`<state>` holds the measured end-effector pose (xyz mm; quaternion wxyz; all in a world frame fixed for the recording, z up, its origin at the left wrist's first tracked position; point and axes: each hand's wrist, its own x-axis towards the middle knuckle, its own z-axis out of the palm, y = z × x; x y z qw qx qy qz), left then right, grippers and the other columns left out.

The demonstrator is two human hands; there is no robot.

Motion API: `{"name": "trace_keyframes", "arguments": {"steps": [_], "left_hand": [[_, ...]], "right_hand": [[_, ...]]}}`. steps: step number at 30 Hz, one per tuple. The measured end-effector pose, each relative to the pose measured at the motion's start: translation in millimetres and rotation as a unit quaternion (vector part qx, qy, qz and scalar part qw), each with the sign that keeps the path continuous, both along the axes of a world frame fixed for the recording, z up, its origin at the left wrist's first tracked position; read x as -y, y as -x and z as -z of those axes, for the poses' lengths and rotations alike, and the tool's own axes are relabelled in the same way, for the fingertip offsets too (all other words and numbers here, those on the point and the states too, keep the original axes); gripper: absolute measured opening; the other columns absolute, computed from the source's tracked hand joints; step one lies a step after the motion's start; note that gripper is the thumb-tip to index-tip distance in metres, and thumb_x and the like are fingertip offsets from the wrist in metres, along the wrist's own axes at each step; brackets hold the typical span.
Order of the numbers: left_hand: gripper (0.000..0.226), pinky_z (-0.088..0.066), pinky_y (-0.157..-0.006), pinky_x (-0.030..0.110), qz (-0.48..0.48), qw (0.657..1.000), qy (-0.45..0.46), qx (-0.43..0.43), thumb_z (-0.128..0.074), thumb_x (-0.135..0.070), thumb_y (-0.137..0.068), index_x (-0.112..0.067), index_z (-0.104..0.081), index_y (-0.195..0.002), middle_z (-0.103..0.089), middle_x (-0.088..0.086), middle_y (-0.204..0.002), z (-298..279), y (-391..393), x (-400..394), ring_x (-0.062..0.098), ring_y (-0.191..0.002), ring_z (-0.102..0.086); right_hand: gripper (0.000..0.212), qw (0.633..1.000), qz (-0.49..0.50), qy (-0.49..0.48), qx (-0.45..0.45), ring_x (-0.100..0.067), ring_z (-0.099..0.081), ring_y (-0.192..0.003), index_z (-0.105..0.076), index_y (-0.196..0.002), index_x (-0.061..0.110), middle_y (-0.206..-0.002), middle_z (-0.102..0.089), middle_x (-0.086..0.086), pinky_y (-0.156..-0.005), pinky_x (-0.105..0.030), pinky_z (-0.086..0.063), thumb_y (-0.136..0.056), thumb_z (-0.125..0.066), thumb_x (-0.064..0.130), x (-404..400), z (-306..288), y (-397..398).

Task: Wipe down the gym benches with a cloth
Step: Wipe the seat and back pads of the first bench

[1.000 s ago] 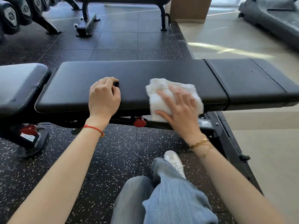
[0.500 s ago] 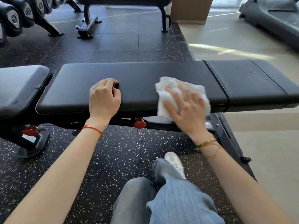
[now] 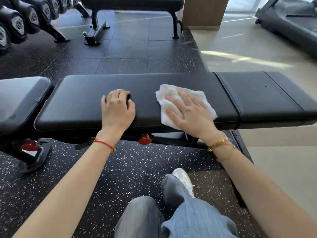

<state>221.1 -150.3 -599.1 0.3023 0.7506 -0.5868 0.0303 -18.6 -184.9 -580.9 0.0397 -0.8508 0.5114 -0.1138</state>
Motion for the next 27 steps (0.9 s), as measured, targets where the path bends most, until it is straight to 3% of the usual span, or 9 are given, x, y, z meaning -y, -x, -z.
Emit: {"name": "trace_keyframes", "arguments": {"steps": [4,7,12,16,18,23,27], "left_hand": [[0.038,-0.024,-0.117,0.052,-0.007,1.0,-0.004,0.016,-0.048,-0.025,-0.093,-0.012,-0.062,-0.127,-0.058,0.01,-0.136,4.2,3.9,2.4,0.029,-0.131,-0.048],[0.049,-0.024,-0.117,0.051,-0.011,0.999,-0.005,0.031,-0.04,-0.032,-0.09,-0.013,-0.06,-0.13,-0.057,0.008,-0.138,4.9,5.2,0.8,0.027,-0.133,-0.046],[0.05,-0.024,-0.117,0.05,-0.017,0.999,-0.005,0.046,-0.039,-0.034,-0.09,-0.015,-0.06,-0.131,-0.056,0.006,-0.139,6.8,4.7,-0.6,0.025,-0.134,-0.046],[0.051,-0.024,-0.118,0.049,-0.014,0.999,-0.004,0.052,-0.037,-0.036,-0.091,-0.016,-0.059,-0.133,-0.056,0.005,-0.141,8.4,2.7,-1.4,0.024,-0.135,-0.046],[0.051,-0.024,-0.118,0.049,-0.012,0.999,-0.003,0.053,-0.037,-0.036,-0.091,-0.016,-0.059,-0.133,-0.056,0.005,-0.141,7.9,2.4,-1.9,0.024,-0.136,-0.046],[0.051,-0.024,-0.118,0.05,-0.015,0.998,-0.003,0.056,-0.037,-0.035,-0.091,-0.015,-0.059,-0.133,-0.056,0.006,-0.141,7.9,3.6,-1.8,0.025,-0.136,-0.046],[0.05,-0.025,-0.118,0.05,-0.023,0.998,0.004,0.053,-0.037,-0.036,-0.09,-0.016,-0.061,-0.13,-0.057,0.005,-0.139,7.6,4.8,-1.2,0.024,-0.134,-0.047]], "right_hand": [[0.059,0.998,0.059,-0.025,-0.015,-0.026,-0.016,-0.149,-0.02,-0.153,0.046,-0.164,-0.016,0.001,-0.119,-0.038,-0.005,-0.097,-0.024,0.064,28.6,-3.3,42.3],[0.059,0.993,0.094,-0.068,-0.025,-0.027,-0.01,-0.15,-0.017,-0.155,0.042,-0.165,-0.01,-0.003,-0.12,-0.041,-0.003,-0.099,-0.025,0.061,64.5,-14.0,27.4],[0.059,0.997,0.017,-0.074,-0.024,-0.027,-0.009,-0.151,-0.014,-0.155,0.042,-0.165,-0.009,-0.006,-0.12,-0.04,-0.001,-0.1,-0.026,0.061,67.8,-13.4,-37.1],[0.06,0.998,-0.054,-0.045,-0.008,-0.021,-0.008,-0.151,-0.016,-0.152,0.05,-0.165,-0.013,0.003,-0.122,-0.038,-0.002,-0.095,-0.022,0.068,36.5,-5.2,-21.4],[0.065,0.998,-0.047,-0.05,-0.013,-0.022,-0.011,-0.151,-0.016,-0.152,0.051,-0.164,-0.014,0.005,-0.121,-0.038,-0.003,-0.09,-0.017,0.073,32.3,-5.4,0.6],[0.06,0.996,0.058,-0.064,-0.025,-0.026,-0.015,-0.149,-0.015,-0.155,0.041,-0.164,-0.014,-0.003,-0.12,-0.041,-0.007,-0.1,-0.027,0.06,78.1,-14.7,8.4],[0.061,0.997,0.025,-0.066,-0.02,-0.029,-0.015,-0.149,-0.015,-0.156,0.037,-0.163,-0.015,-0.009,-0.12,-0.042,-0.005,-0.1,-0.028,0.059,74.9,-13.8,-39.5]]}}
